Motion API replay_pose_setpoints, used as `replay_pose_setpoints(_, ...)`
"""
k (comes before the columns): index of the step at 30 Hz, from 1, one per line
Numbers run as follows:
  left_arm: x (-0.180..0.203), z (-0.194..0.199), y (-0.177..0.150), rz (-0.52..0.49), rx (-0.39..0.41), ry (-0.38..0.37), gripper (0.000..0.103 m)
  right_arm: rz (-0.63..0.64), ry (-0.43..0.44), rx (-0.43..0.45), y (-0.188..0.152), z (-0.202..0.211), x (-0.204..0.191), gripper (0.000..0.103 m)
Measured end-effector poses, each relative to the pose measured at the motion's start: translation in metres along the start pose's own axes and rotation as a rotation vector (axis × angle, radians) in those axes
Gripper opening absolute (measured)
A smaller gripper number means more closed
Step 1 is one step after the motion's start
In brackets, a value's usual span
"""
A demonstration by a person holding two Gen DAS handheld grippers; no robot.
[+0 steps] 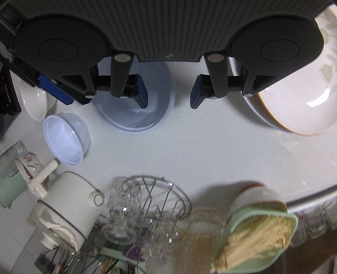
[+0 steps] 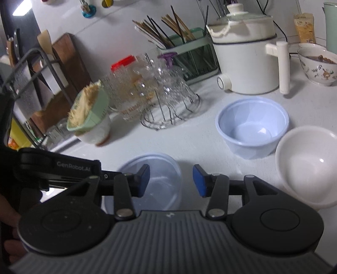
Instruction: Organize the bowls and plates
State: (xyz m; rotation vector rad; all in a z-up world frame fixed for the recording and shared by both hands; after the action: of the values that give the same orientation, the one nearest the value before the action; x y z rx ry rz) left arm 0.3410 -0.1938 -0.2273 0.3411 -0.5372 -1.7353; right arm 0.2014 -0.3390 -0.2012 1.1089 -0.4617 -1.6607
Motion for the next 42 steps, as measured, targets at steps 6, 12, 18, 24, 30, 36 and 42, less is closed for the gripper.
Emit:
replay_pose_setpoints(6,-0.003,0.038,0.013,0.035,0.021,-0.022,0.051,0.010,-0.010,0.017,0.024,0.022,-0.015,0.048)
replay_pose_setpoints(12,-0.010,0.079,0.022,0.048,0.049,-0.032,0.051,0.030,-0.041,0.032,0.046,0.045,-0.027,0.048)
replay_pose_setpoints(18,-0.016,0.111,0.019,0.047,0.063,-0.034,0.051,0.038,-0.055,0.045,0.061,0.066,-0.042,0.048)
replay_pose_setpoints(24,-0.009,0.126,0.011,0.044,0.072,-0.047,0.051,0.042,-0.060,0.062,0.067,0.082,-0.055,0.048)
replay_pose_setpoints(30,-0.001,0.134,-0.001,0.041,0.067,-0.048,0.051,0.054,-0.077,0.067,0.066,0.096,-0.054,0.048)
replay_pose_setpoints(36,0.011,0.140,-0.007,0.035,0.086,-0.050,0.051,0.068,-0.091,0.064,0.063,0.109,-0.042,0.048)
replay_pose_setpoints(42,0.026,0.133,-0.008,0.017,0.066,-0.048,0.051,0.070,-0.107,0.067,0.063,0.113,-0.025,0.048)
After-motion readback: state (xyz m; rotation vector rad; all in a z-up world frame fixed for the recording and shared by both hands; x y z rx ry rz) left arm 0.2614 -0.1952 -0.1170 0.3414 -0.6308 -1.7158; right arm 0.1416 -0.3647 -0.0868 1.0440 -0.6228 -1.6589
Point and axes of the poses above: each gripper's, at about its wrist camera, not at the fingertips, and z roughly against the way its jaws point, x to its right, y to its top, the point moved 8 cm from there along -z, roughly the way its jaws point, and after that the axes turned 9 degrees about y, right-handed, at the moved point
